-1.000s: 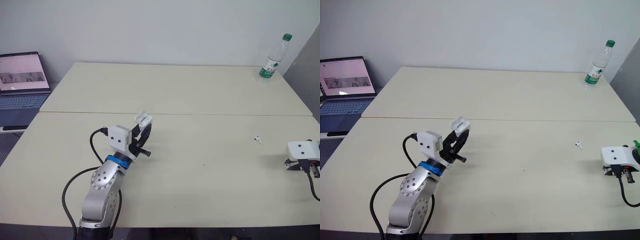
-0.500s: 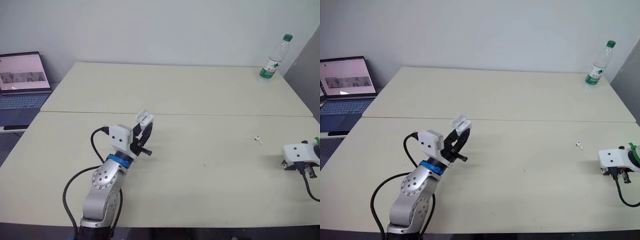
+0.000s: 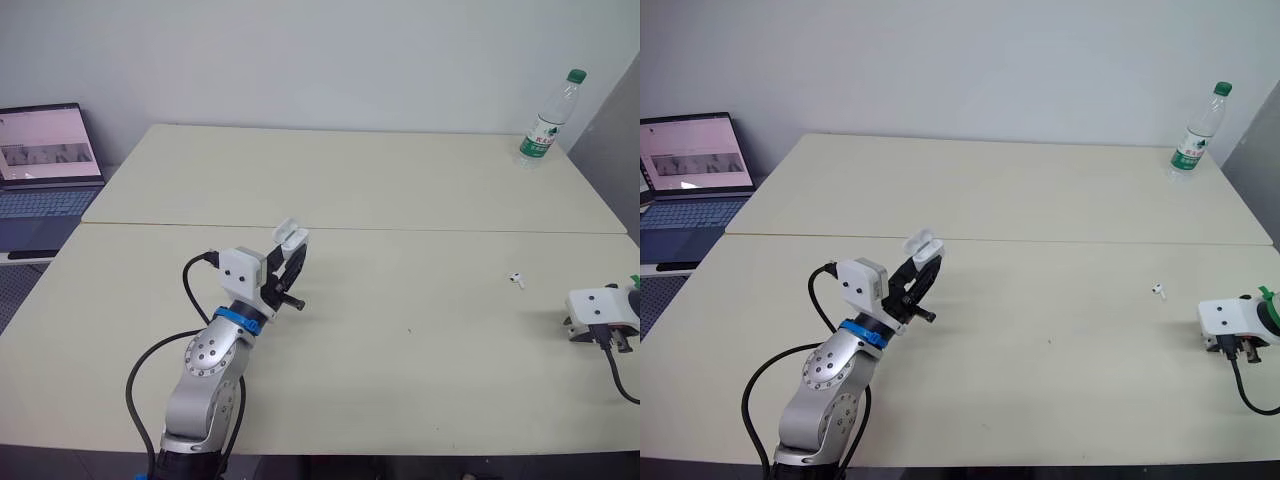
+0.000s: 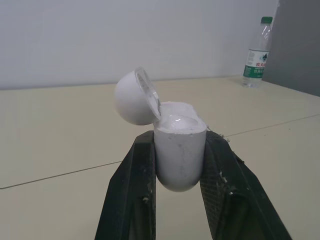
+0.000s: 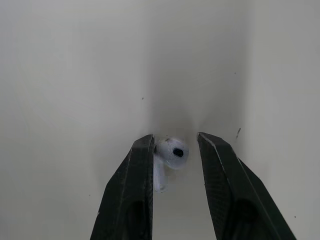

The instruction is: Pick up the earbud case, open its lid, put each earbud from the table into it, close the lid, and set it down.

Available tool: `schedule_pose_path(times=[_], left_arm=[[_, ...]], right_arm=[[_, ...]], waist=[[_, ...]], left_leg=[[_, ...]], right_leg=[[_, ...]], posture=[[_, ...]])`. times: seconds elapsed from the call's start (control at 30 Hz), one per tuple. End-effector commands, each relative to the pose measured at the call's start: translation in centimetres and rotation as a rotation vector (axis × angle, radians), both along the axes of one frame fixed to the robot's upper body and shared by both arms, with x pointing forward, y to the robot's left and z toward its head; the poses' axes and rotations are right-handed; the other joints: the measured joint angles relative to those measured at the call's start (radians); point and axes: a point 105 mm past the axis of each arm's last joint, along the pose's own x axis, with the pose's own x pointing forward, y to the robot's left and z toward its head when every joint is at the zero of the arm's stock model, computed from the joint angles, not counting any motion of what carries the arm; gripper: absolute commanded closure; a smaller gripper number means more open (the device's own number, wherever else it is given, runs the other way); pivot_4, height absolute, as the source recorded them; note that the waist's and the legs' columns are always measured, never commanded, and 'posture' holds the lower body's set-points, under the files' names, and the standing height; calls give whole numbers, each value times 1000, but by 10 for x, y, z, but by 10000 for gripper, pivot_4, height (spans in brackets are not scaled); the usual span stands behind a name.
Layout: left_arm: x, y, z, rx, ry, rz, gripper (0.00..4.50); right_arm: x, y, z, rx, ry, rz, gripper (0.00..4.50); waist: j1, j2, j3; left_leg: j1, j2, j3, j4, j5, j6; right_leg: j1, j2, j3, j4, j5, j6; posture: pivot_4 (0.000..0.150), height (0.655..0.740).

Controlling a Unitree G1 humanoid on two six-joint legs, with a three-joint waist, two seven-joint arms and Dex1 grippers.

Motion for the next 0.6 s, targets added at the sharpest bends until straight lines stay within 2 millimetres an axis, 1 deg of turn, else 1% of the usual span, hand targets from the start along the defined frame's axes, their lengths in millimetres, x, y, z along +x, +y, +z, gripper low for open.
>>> schedule_pose_path(times=[0.03, 0.17, 0.2, 0.23, 0.3, 0.33, 0.47, 0.6], left_arm=[[-3, -1, 18, -9, -69, -12, 37067], [-4, 0, 18, -10, -69, -7, 37067], [-4, 0, 18, -10, -69, -6, 37067], [-4, 0, 18, -10, -69, -4, 37067], [-4, 1, 18, -10, -69, -2, 37067], [-4, 1, 18, -10, -69, -2, 37067], [-3, 1, 18, -8, -69, -2, 37067], [-2, 1, 18, -8, -69, -6, 37067]], right_arm=[[-5, -8, -2, -30, 21, -21, 30937], [-6, -9, -3, -43, 31, -19, 30937], [-5, -10, -3, -49, 29, -20, 34612], [-5, -11, -3, -54, 27, -19, 36820], [-5, -12, -4, -59, 27, -20, 43226], [-5, -12, -4, -57, 26, -21, 44860], [-1, -8, -3, -39, 8, -16, 44860], [5, 2, 2, 25, -4, -13, 44860]], waist=[[0, 0, 0], [0, 0, 0], [0, 0, 0], [0, 0, 0], [0, 0, 0], [0, -1, 0], [0, -1, 0], [-1, -1, 0]], left_leg=[[0, 0, 0, 0, 0, 0], [0, 0, 0, 0, 0, 0], [0, 0, 0, 0, 0, 0], [0, 0, 0, 0, 0, 0], [0, 0, 0, 0, 0, 0], [1, 0, 0, 0, 0, 0], [6, 0, 0, 0, 0, 0], [11, 0, -1, -1, 0, 0]], right_leg=[[0, 0, 0, 0, 0, 0], [0, 0, 0, 0, 0, 0], [0, 0, 0, 0, 0, 0], [0, 0, 0, 0, 0, 0], [0, 0, 0, 0, 0, 0], [1, 0, 0, 0, 0, 0], [7, 0, 0, -2, 0, 0], [13, 0, -1, -4, 0, 0]], posture=[[1500, 7400], [1500, 7400], [1500, 7400], [1500, 7400], [1500, 7400], [1500, 7400], [1500, 7400], [1500, 7400]])
